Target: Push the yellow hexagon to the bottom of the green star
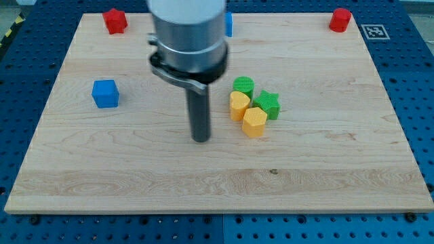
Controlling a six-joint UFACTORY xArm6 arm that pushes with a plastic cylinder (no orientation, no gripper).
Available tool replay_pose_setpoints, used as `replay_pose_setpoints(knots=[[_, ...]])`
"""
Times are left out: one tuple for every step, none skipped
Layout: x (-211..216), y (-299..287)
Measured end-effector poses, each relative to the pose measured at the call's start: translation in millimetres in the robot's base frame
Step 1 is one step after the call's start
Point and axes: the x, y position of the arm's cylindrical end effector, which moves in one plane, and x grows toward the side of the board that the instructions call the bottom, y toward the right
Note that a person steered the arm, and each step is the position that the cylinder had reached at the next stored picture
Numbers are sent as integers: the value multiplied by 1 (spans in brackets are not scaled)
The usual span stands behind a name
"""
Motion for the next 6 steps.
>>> replay_pose_setpoints(knots=[[3,39],[-17,73],[-25,81],[-43,81],[-63,94],[-49,123]])
